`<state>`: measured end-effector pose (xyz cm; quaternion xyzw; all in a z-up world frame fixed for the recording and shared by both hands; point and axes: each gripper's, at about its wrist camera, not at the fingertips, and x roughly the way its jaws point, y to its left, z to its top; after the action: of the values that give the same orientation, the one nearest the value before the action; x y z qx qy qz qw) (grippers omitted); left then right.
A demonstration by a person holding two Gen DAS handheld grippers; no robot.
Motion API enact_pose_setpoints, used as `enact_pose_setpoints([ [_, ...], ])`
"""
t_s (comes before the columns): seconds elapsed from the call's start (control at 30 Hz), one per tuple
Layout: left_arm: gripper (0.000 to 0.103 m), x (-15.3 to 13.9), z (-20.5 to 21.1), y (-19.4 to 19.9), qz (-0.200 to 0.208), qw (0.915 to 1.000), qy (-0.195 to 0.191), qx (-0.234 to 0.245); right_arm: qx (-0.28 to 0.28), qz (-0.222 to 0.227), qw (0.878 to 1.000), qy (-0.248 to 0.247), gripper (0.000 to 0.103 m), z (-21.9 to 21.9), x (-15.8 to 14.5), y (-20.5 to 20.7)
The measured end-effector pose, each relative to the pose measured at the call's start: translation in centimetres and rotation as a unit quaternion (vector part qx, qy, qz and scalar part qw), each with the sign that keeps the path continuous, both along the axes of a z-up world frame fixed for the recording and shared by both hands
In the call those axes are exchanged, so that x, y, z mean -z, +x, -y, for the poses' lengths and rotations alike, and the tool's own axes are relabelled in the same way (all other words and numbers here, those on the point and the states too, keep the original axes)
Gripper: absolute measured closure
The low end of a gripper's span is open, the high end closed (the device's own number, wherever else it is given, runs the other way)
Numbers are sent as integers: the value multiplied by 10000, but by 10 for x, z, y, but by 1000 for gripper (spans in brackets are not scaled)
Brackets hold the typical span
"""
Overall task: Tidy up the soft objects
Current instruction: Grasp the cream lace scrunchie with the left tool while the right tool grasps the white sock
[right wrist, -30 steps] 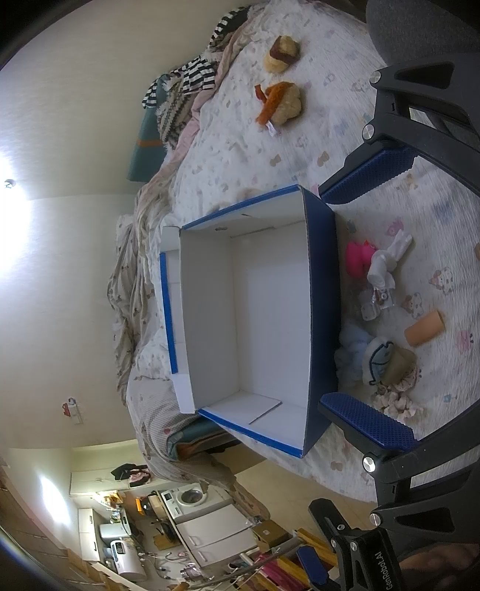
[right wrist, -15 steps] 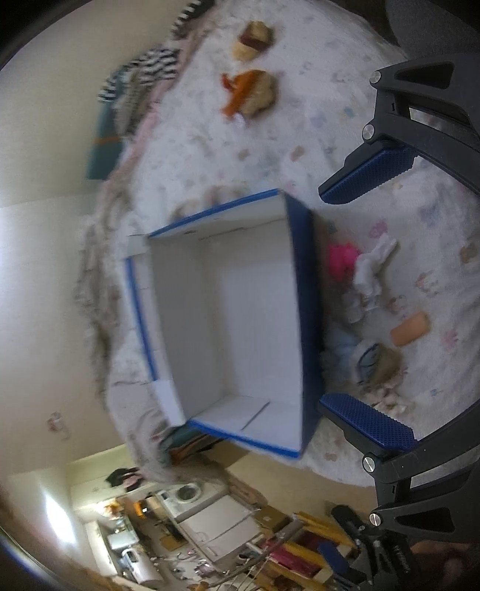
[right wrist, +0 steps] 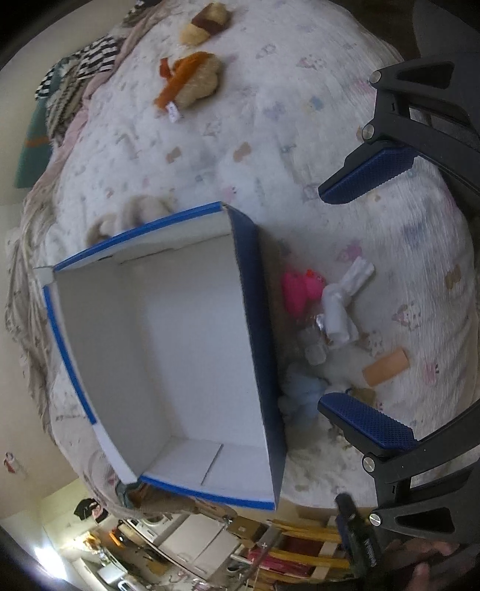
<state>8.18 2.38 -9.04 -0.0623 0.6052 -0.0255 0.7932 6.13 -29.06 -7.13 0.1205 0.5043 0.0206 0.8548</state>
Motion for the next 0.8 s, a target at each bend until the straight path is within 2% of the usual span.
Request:
enact_pose_setpoints([
  [0.07, 16, 13, 13, 4, -223, 9994, -213, 128, 126, -64, 9997, 185, 0, 5, 3, 1],
  [0.2, 18, 33, 37, 11, -429, 9983, -187, 345, 305, -101, 9989, 348, 0, 13, 6, 0],
  [0.37, 60, 52, 46, 17, -755, 9959, -368, 341, 347, -64, 9988, 331, 0, 15, 7, -2],
  [0.5, 78, 59, 47, 18, -864, 9941, -565, 323, 284, -32, 9993, 234, 0, 10, 6, 1],
  [0.57, 88, 56, 46, 15, -779, 9950, -488, 384, 281, -23, 9993, 231, 0, 8, 6, 3],
  [0.63, 92, 50, 45, 13, -660, 9963, -387, 389, 300, -29, 9992, 267, 0, 8, 7, 4],
  [0.73, 92, 30, 33, 7, -207, 9996, 47, 171, 363, -55, 9986, 370, 0, 13, 8, 5],
  [0.8, 93, 21, 23, 5, -28, 10000, 66, 23, 453, -130, 9978, 475, 0, 18, 12, 6],
])
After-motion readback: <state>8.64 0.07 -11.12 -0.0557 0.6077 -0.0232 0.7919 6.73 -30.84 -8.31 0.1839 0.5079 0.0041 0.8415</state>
